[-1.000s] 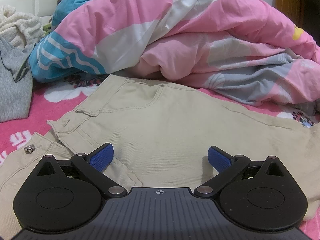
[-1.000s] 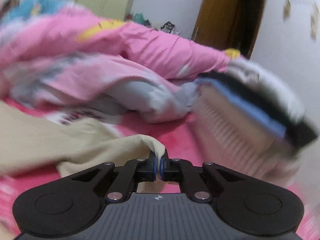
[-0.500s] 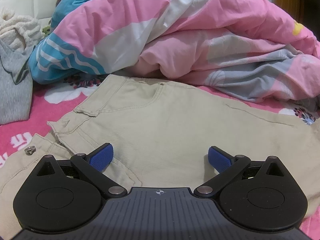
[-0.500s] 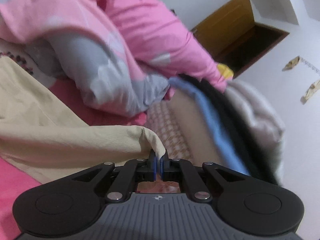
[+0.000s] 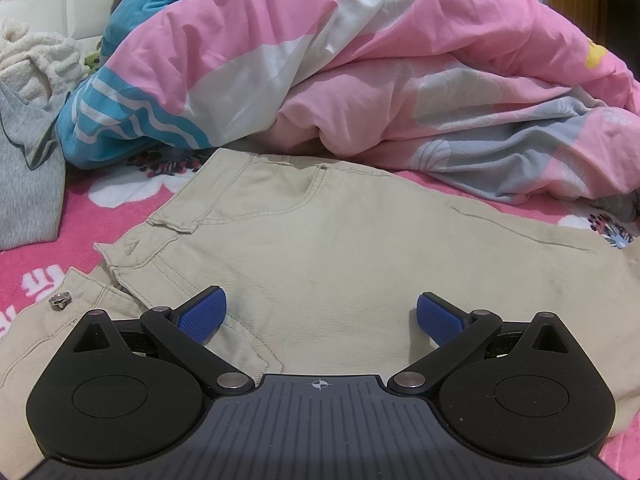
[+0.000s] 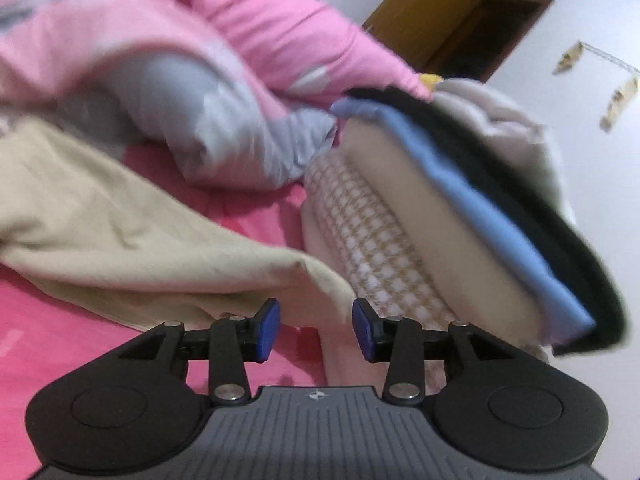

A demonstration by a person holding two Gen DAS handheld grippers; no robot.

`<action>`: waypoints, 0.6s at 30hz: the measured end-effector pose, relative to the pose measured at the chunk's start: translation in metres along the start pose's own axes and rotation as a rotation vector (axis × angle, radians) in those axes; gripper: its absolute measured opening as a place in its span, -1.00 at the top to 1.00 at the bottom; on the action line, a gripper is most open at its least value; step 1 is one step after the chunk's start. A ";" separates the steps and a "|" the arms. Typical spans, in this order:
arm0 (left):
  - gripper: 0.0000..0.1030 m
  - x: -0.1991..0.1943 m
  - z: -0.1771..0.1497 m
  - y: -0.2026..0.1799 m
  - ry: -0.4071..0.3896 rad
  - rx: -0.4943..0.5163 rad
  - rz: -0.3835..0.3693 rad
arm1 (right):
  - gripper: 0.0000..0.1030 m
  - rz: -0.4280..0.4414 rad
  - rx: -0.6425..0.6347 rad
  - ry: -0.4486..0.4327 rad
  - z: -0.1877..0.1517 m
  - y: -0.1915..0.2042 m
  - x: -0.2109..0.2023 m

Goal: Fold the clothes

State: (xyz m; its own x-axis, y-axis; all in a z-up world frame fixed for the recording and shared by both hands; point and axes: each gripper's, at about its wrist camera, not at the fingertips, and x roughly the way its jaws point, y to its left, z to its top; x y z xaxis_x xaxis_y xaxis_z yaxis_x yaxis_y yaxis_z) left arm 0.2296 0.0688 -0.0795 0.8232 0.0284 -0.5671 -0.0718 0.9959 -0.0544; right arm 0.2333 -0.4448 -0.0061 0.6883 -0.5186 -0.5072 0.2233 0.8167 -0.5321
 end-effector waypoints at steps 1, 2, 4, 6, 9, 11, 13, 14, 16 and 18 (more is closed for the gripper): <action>-0.99 0.000 0.000 0.000 0.000 -0.001 -0.001 | 0.18 0.024 0.022 -0.011 0.000 0.000 -0.009; -0.99 0.000 0.000 0.000 0.000 -0.002 -0.001 | 0.18 0.055 0.046 -0.021 0.001 0.000 -0.019; -0.99 0.000 0.000 0.000 0.000 -0.004 -0.002 | 0.18 0.148 0.087 -0.031 0.001 0.004 -0.037; -0.99 0.000 0.000 0.000 -0.001 -0.005 -0.003 | 0.18 0.324 0.093 -0.018 0.003 0.017 -0.053; -0.99 -0.001 0.000 0.001 -0.002 -0.008 -0.005 | 0.20 0.597 0.009 -0.005 0.005 0.057 -0.077; -0.99 -0.001 0.001 0.002 -0.002 -0.010 -0.007 | 0.25 0.714 -0.085 0.008 0.006 0.094 -0.090; -0.99 -0.001 0.001 0.002 -0.002 -0.012 -0.009 | 0.28 0.777 -0.183 0.027 0.006 0.133 -0.098; -0.99 -0.001 0.001 0.002 -0.001 -0.014 -0.010 | 0.28 0.786 -0.227 0.039 0.006 0.150 -0.098; -0.99 -0.001 0.001 0.002 0.000 -0.015 -0.010 | 0.35 0.796 -0.255 0.050 0.016 0.172 -0.091; -0.99 -0.001 0.001 0.001 0.001 -0.013 -0.008 | 0.40 0.832 -0.204 0.038 0.035 0.180 -0.084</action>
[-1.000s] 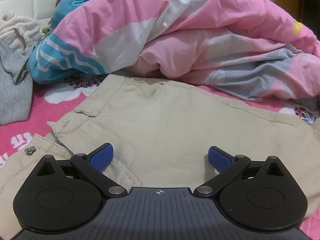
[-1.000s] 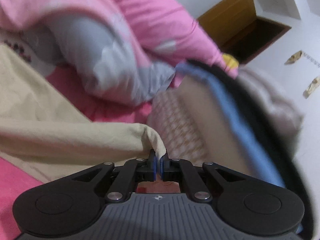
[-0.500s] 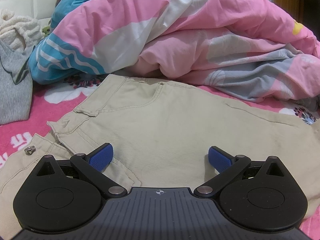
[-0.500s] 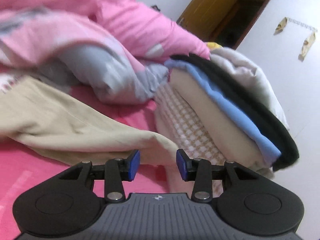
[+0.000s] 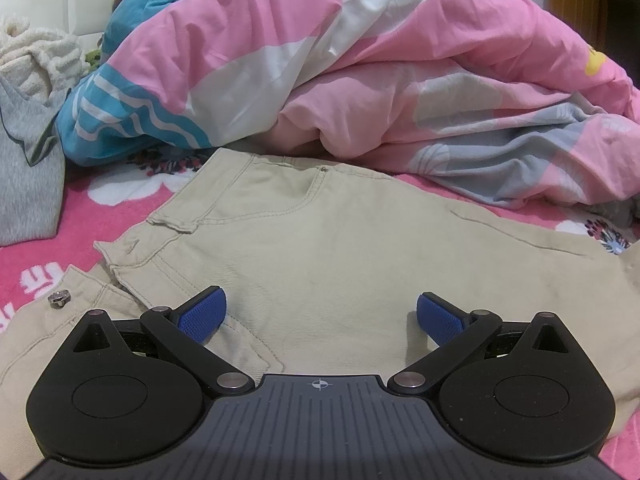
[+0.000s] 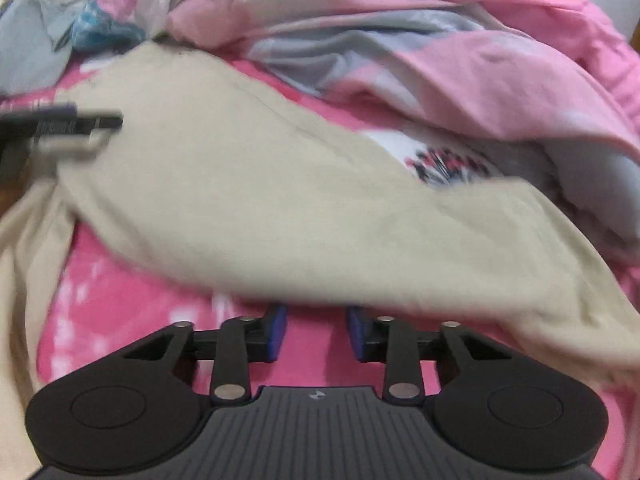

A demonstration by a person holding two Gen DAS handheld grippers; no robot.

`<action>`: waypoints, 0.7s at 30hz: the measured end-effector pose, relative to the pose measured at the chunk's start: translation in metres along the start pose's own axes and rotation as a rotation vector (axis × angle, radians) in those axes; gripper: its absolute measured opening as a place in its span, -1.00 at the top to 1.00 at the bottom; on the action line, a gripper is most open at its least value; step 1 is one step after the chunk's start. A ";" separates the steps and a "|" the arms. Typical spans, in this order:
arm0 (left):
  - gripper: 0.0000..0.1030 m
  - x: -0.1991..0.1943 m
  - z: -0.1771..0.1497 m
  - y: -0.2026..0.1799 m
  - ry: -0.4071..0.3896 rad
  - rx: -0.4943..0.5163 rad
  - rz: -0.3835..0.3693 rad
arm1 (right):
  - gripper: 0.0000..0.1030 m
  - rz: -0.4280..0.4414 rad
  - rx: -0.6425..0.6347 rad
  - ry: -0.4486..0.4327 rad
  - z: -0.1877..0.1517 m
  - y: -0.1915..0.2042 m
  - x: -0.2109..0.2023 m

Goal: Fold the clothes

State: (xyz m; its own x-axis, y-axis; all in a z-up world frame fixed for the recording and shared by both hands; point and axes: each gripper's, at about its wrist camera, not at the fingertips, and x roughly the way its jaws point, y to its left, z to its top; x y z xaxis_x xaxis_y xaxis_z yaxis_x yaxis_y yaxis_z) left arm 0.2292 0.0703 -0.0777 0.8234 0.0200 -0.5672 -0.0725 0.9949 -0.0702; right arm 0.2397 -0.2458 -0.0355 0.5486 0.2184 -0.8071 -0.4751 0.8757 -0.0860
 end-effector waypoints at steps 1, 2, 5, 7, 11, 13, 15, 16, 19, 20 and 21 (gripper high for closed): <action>-0.99 0.000 0.000 0.000 0.001 0.001 0.001 | 0.40 0.021 0.039 -0.031 0.011 -0.006 0.000; -0.99 0.000 0.000 -0.001 0.002 0.002 0.002 | 0.40 0.043 0.077 -0.054 0.020 -0.010 0.001; -0.99 0.000 0.001 -0.002 0.004 0.007 0.007 | 0.40 0.087 0.152 -0.093 0.045 -0.026 0.014; -0.99 0.001 0.001 -0.002 0.005 0.008 0.007 | 0.41 0.079 0.179 -0.066 0.050 -0.030 0.037; -0.99 0.001 0.000 -0.002 0.006 0.009 0.006 | 0.39 0.067 0.242 -0.029 0.050 -0.037 0.078; -0.99 0.001 0.000 -0.001 0.007 0.009 0.006 | 0.37 0.090 0.285 -0.050 0.046 -0.043 0.077; -0.99 0.002 0.000 -0.001 0.008 0.010 0.006 | 0.32 0.120 0.352 -0.071 0.042 -0.053 0.064; -0.99 0.002 0.000 -0.002 0.008 0.011 0.007 | 0.30 0.134 0.390 -0.084 0.038 -0.060 0.056; -0.99 0.002 0.000 -0.002 0.008 0.010 0.006 | 0.15 0.172 0.514 -0.147 0.019 -0.081 0.017; -0.99 0.002 0.000 -0.002 0.008 0.010 0.006 | 0.15 0.180 0.562 -0.173 0.009 -0.090 0.004; -0.99 0.002 0.000 -0.002 0.008 0.010 0.006 | 0.15 0.185 0.613 -0.201 -0.002 -0.100 -0.010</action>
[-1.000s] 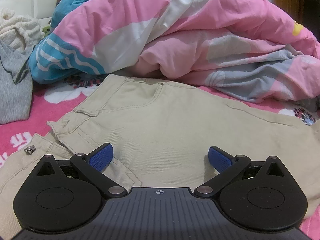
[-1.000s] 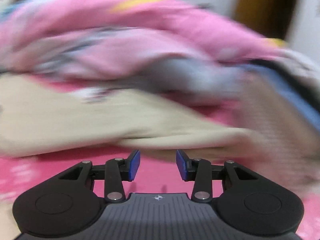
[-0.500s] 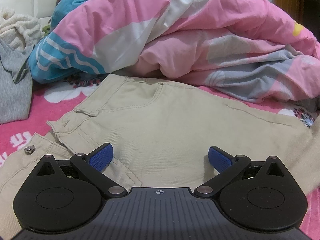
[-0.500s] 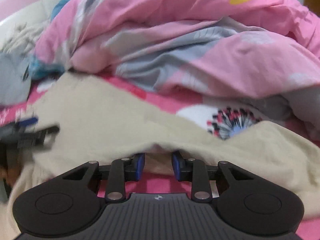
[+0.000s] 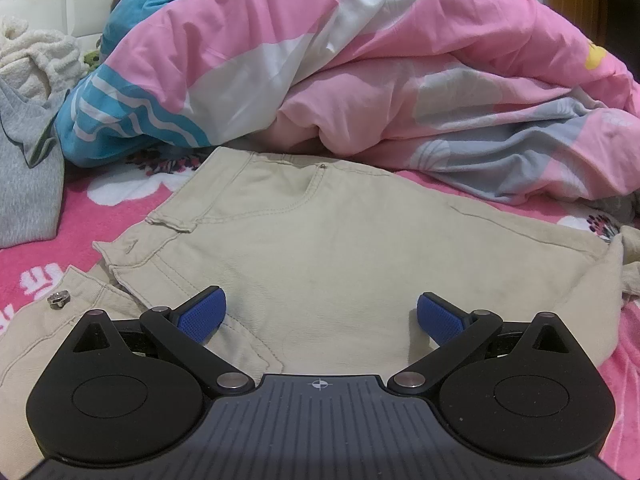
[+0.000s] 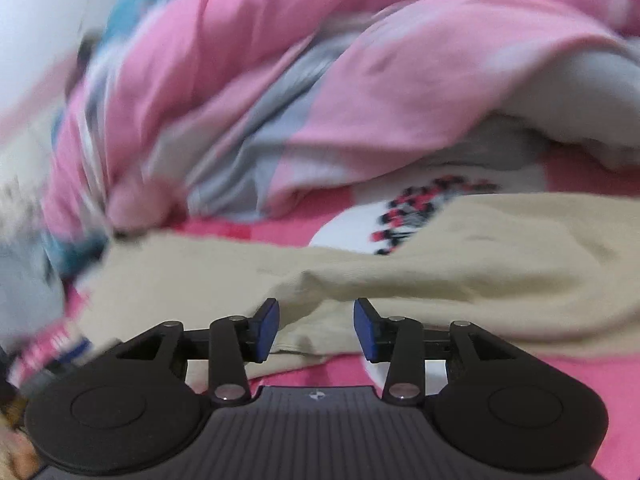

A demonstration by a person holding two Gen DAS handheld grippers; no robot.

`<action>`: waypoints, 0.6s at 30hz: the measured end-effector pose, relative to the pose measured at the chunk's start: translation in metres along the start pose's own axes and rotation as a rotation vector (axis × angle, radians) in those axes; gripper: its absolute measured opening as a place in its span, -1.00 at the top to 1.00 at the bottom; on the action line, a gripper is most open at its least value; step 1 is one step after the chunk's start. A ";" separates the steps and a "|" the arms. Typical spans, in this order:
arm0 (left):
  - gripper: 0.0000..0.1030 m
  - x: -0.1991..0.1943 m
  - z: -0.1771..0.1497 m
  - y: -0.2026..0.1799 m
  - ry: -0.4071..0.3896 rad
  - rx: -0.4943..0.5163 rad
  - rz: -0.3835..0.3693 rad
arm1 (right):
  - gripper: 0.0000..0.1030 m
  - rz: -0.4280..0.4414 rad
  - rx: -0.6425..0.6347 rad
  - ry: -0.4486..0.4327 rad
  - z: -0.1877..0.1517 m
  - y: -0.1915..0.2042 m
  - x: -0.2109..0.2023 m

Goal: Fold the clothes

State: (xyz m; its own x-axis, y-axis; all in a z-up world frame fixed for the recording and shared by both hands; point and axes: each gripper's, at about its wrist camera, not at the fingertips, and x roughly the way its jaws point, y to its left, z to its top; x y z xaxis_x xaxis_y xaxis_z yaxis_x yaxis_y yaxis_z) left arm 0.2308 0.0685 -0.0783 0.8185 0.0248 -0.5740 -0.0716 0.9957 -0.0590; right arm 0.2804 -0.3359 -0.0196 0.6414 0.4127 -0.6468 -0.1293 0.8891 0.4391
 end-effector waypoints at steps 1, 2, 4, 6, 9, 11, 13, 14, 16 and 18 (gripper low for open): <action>-0.99 0.000 0.000 0.000 0.000 0.000 0.000 | 0.15 0.005 0.053 -0.028 -0.002 -0.011 -0.014; -0.99 0.000 0.000 0.000 0.000 0.000 -0.001 | 0.15 0.008 0.108 -0.056 -0.003 -0.023 -0.027; -0.99 0.000 0.000 0.000 0.000 -0.001 -0.002 | 0.15 0.001 0.240 -0.101 -0.008 -0.052 -0.046; -0.99 0.000 0.000 0.000 0.000 -0.001 -0.002 | 0.15 -0.017 0.380 -0.134 -0.017 -0.084 -0.059; -0.99 0.000 0.000 0.001 0.000 -0.001 -0.003 | 0.26 -0.055 0.550 -0.161 -0.030 -0.123 -0.065; -0.99 0.000 0.000 0.001 0.000 0.000 -0.002 | 0.28 -0.105 0.591 -0.173 -0.035 -0.135 -0.062; -0.99 0.000 0.000 0.001 0.001 0.001 -0.002 | 0.37 -0.156 0.632 -0.185 -0.039 -0.148 -0.060; -0.99 0.000 0.000 0.001 0.001 0.001 -0.001 | 0.44 -0.170 0.654 -0.183 -0.040 -0.153 -0.057; -0.99 0.000 0.000 0.001 0.001 0.003 0.001 | 0.54 -0.182 0.696 -0.173 -0.042 -0.161 -0.047; -1.00 0.000 0.000 0.001 0.002 0.004 0.001 | 0.58 -0.171 0.734 -0.188 -0.042 -0.166 -0.039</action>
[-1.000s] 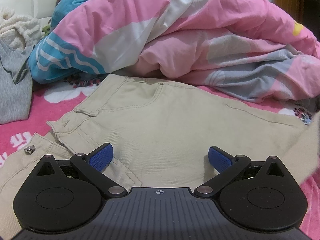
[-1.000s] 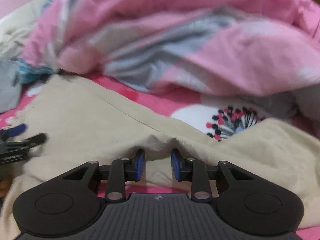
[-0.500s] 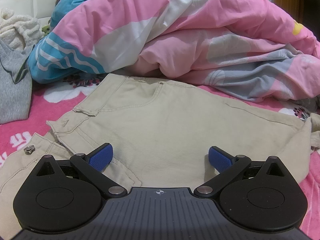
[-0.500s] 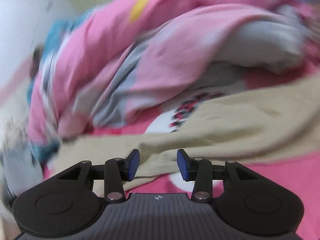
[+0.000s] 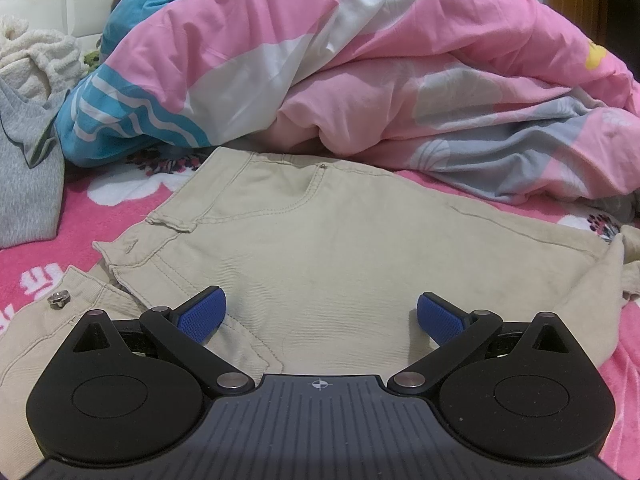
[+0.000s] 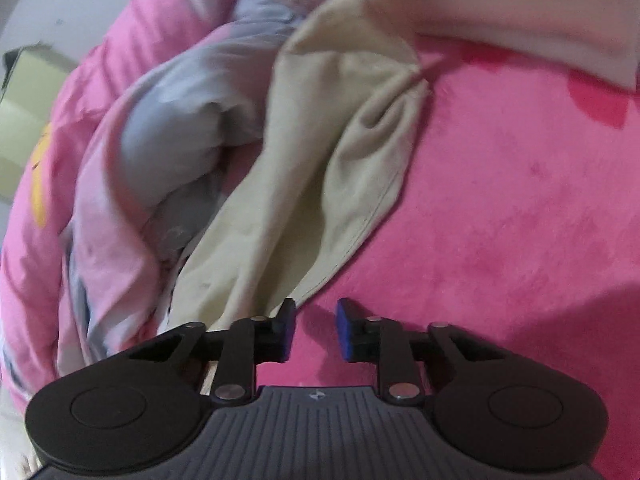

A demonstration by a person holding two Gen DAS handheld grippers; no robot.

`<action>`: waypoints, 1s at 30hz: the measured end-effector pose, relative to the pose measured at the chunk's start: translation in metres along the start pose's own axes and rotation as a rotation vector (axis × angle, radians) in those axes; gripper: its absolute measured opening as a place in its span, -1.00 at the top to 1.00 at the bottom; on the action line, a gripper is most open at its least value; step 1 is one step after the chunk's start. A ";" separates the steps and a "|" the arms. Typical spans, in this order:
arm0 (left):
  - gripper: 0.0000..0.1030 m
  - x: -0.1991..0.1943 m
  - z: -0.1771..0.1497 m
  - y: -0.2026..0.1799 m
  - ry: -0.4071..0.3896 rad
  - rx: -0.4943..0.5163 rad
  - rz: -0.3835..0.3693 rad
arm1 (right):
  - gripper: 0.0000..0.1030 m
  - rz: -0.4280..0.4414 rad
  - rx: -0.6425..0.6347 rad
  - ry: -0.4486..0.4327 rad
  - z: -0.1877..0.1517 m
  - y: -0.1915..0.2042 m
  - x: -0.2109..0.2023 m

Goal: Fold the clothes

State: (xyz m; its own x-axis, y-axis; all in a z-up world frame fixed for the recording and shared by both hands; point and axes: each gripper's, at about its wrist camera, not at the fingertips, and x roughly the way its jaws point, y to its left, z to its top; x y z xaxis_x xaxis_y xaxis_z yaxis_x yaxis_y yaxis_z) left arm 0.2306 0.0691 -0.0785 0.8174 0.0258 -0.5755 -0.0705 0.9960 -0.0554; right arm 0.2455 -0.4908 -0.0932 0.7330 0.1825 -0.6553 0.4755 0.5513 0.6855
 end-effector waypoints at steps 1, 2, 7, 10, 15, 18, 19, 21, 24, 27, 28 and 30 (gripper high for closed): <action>-1.00 0.000 0.000 0.000 0.000 0.000 0.000 | 0.58 0.011 0.018 -0.006 0.001 0.000 0.004; -1.00 0.000 0.000 0.000 0.000 0.001 0.001 | 0.58 0.022 0.035 -0.010 0.003 0.000 0.007; -1.00 0.000 0.000 0.000 0.000 0.001 0.001 | 0.68 0.055 0.119 -0.038 0.010 0.000 0.024; -1.00 0.000 -0.001 0.000 0.001 0.002 0.002 | 0.95 0.028 0.078 -0.068 0.008 0.010 0.025; -1.00 0.000 -0.001 0.000 0.000 -0.002 0.000 | 0.98 0.028 -0.023 -0.144 0.012 0.032 -0.008; -1.00 0.000 -0.001 0.000 -0.001 -0.005 -0.001 | 0.98 0.024 -0.077 -0.175 0.021 0.040 -0.039; -1.00 -0.001 -0.001 0.000 -0.001 -0.005 -0.001 | 0.98 0.023 -0.095 -0.186 0.024 0.043 -0.050; -1.00 -0.001 -0.001 0.000 -0.001 -0.006 -0.002 | 0.98 0.011 -0.125 -0.198 0.032 0.045 -0.068; -1.00 0.000 -0.001 0.001 -0.001 -0.007 -0.003 | 0.98 -0.036 -0.152 -0.185 0.046 0.039 -0.086; -1.00 -0.001 -0.001 0.001 -0.001 -0.007 -0.003 | 0.98 -0.081 -0.160 -0.154 0.048 0.031 -0.093; -1.00 -0.001 -0.001 0.001 -0.001 -0.008 -0.003 | 0.98 -0.094 -0.161 -0.143 0.048 0.027 -0.095; -1.00 -0.001 -0.001 0.001 -0.001 -0.008 -0.004 | 0.98 -0.117 -0.175 -0.130 0.044 0.022 -0.097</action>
State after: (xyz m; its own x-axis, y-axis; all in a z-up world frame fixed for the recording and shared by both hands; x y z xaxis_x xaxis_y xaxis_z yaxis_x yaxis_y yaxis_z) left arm 0.2293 0.0699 -0.0791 0.8182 0.0223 -0.5745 -0.0722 0.9953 -0.0643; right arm 0.2062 -0.5323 -0.0004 0.7398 0.0094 -0.6728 0.4773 0.6973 0.5347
